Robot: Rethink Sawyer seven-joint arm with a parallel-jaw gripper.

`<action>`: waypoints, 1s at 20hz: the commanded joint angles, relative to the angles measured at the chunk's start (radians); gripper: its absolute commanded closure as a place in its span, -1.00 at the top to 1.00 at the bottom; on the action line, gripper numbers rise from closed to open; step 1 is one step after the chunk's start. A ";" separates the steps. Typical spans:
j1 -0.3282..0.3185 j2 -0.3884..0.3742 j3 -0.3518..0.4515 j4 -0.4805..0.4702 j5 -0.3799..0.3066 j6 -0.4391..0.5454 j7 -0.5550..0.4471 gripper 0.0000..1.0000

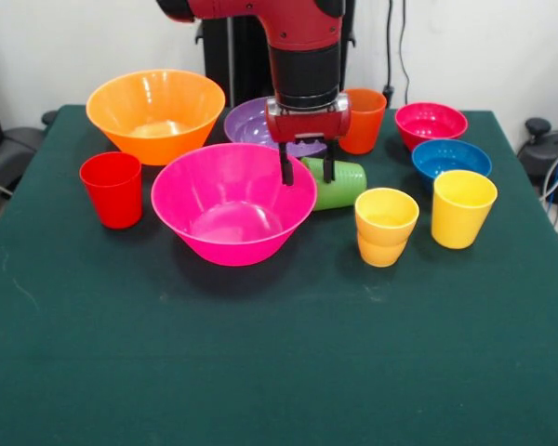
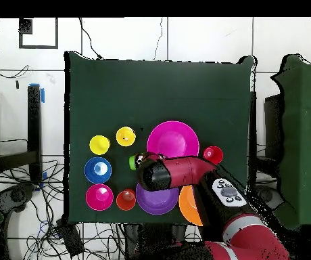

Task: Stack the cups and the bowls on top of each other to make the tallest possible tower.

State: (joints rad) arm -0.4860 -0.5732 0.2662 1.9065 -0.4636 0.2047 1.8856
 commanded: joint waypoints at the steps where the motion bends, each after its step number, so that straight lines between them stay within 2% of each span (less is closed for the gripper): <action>1: 0.021 0.058 0.038 -0.054 -0.091 -0.066 0.005 1.00; 15: 0.020 0.045 0.028 -0.038 -0.151 -0.145 0.019 1.00; 16: 0.020 0.045 0.027 -0.038 -0.157 -0.154 0.022 -1.00; 20: 0.018 0.041 0.033 -0.031 -0.158 -0.147 0.024 -1.00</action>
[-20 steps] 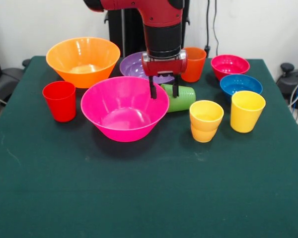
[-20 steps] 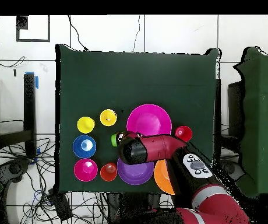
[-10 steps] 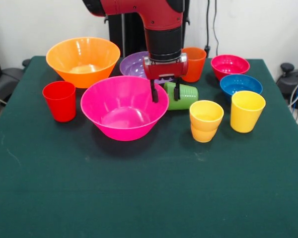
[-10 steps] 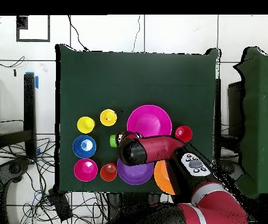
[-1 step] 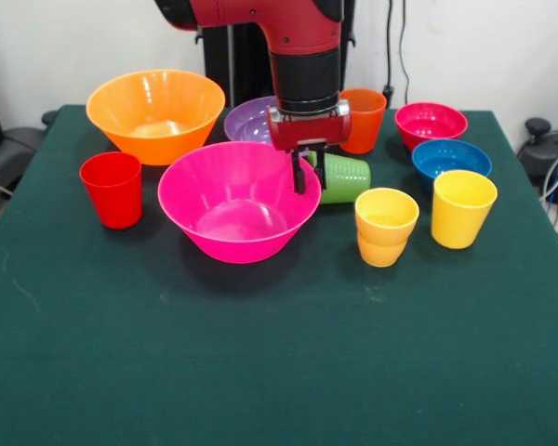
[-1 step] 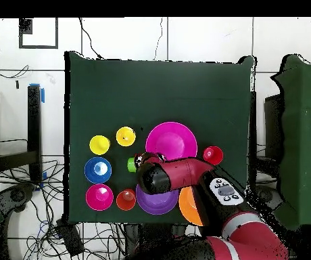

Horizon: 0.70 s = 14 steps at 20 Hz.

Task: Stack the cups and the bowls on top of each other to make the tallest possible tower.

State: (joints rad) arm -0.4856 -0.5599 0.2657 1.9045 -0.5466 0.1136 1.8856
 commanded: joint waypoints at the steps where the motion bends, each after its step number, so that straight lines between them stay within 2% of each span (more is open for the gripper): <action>1: 0.020 0.025 0.033 -0.027 -0.071 -0.039 0.023 -1.00; 2: 0.022 0.022 0.033 -0.025 -0.068 -0.022 0.022 -1.00; 9: 0.057 0.005 0.001 -0.004 -0.065 -0.064 0.057 -1.00; 14: 0.035 -0.036 0.056 0.038 -0.044 -0.014 0.039 -1.00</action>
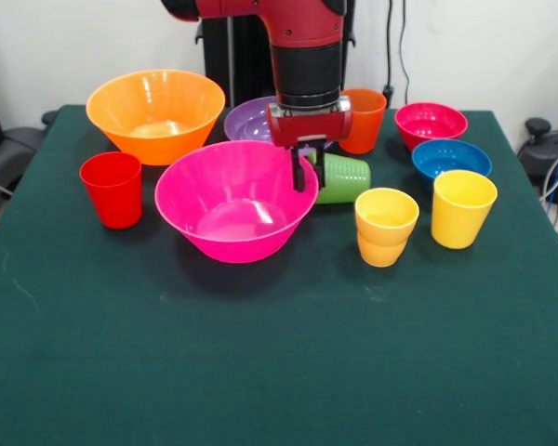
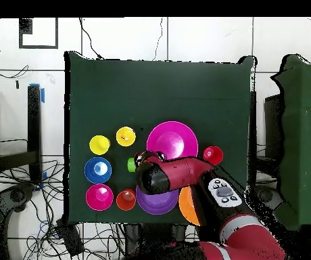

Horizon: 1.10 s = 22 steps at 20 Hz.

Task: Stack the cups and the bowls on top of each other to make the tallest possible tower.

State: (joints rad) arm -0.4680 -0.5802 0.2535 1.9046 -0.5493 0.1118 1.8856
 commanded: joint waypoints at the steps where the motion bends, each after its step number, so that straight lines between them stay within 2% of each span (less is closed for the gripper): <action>1: 0.013 -0.023 0.077 0.045 -0.036 -0.005 0.038 -1.00; 7: -0.024 -0.069 0.154 0.112 0.002 0.040 0.033 -1.00; 16: -0.073 -0.110 0.224 0.157 0.027 0.084 0.024 -1.00; 22: -0.123 -0.087 0.289 0.167 0.030 0.101 0.006 -1.00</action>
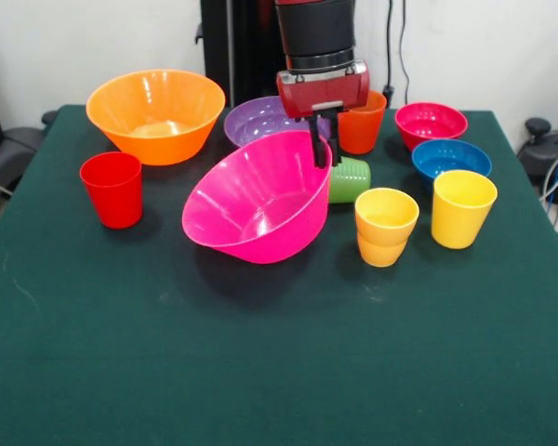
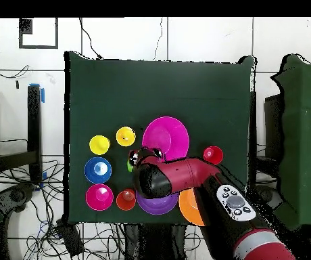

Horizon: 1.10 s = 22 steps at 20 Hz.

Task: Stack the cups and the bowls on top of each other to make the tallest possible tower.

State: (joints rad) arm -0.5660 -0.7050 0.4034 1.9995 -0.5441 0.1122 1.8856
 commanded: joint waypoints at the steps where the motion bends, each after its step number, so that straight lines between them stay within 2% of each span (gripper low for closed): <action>1: -0.033 0.039 0.148 0.073 0.025 0.105 0.001 -1.00; 12: -0.185 0.071 0.320 0.096 0.027 0.205 -0.082 -1.00; 22: -0.291 0.044 0.433 0.100 0.039 0.336 -0.137 -1.00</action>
State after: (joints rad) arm -0.8357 -0.6897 0.7168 2.0433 -0.5360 0.2876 1.8856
